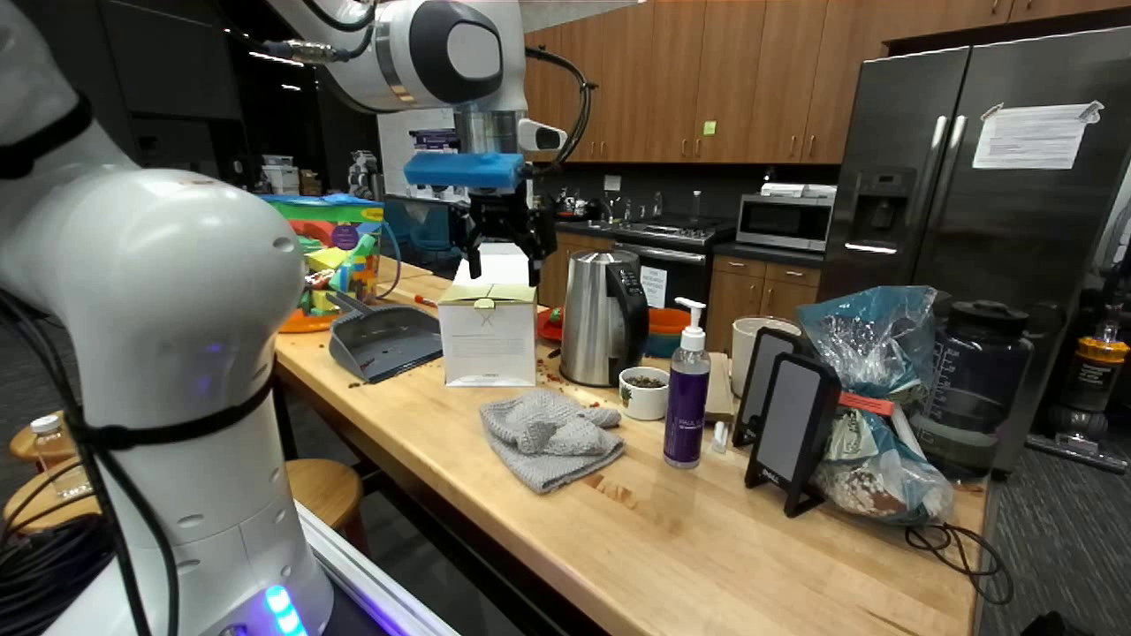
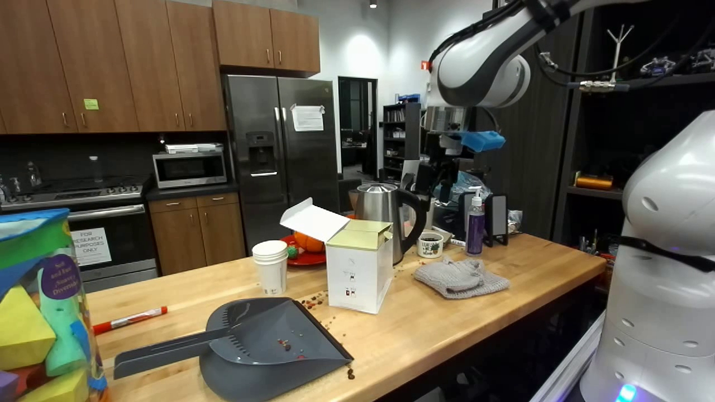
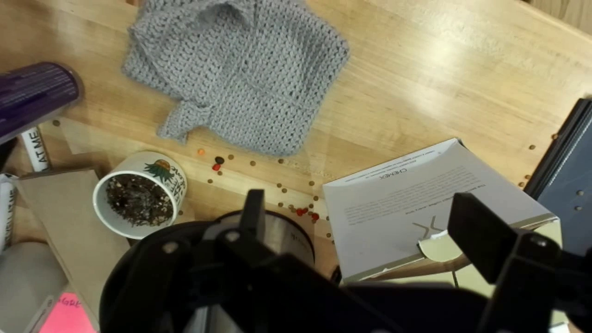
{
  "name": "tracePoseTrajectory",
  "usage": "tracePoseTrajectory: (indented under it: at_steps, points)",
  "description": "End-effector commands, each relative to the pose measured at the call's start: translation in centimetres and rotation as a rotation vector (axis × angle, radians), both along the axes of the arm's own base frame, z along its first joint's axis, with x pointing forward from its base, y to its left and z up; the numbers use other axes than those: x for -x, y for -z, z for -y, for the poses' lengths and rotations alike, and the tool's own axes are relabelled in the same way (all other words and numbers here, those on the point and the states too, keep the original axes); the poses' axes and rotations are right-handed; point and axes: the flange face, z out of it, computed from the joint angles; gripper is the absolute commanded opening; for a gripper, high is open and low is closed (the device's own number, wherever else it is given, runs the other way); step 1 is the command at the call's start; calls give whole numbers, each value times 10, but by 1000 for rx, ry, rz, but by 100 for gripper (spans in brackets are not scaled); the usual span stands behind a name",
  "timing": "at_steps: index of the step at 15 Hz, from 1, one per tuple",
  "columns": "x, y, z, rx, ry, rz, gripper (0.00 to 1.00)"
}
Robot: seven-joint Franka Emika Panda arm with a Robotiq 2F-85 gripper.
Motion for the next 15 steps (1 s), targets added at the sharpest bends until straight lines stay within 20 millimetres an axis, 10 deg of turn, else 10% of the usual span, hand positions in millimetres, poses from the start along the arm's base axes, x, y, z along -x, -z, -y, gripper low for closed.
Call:
tracePoseTrajectory:
  at_steps: [1, 15]
  points:
    - [4, 3, 8, -31, -18, 10, 100]
    - [3, 6, 4, -14, -17, -8, 100]
